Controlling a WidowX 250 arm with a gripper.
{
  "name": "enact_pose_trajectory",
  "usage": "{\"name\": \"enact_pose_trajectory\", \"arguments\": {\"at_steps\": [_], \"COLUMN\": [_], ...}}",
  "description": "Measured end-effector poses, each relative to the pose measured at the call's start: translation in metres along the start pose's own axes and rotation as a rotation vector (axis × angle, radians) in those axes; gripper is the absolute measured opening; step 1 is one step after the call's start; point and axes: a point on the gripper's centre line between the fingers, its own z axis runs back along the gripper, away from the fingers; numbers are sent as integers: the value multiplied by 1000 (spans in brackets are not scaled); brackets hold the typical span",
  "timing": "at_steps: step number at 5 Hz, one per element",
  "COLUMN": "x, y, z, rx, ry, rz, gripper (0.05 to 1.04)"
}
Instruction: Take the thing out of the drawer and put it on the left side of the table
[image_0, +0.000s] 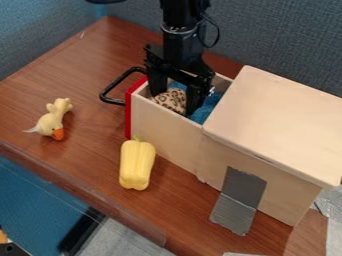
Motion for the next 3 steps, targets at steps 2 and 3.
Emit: {"name": "enact_pose_trajectory", "arguments": {"at_steps": [2, 3], "x": [-1, -2], "y": [6, 5], "z": [1, 3], "rx": [35, 30], "ry": [16, 27], "rz": [2, -18], "gripper": [485, 388]}}
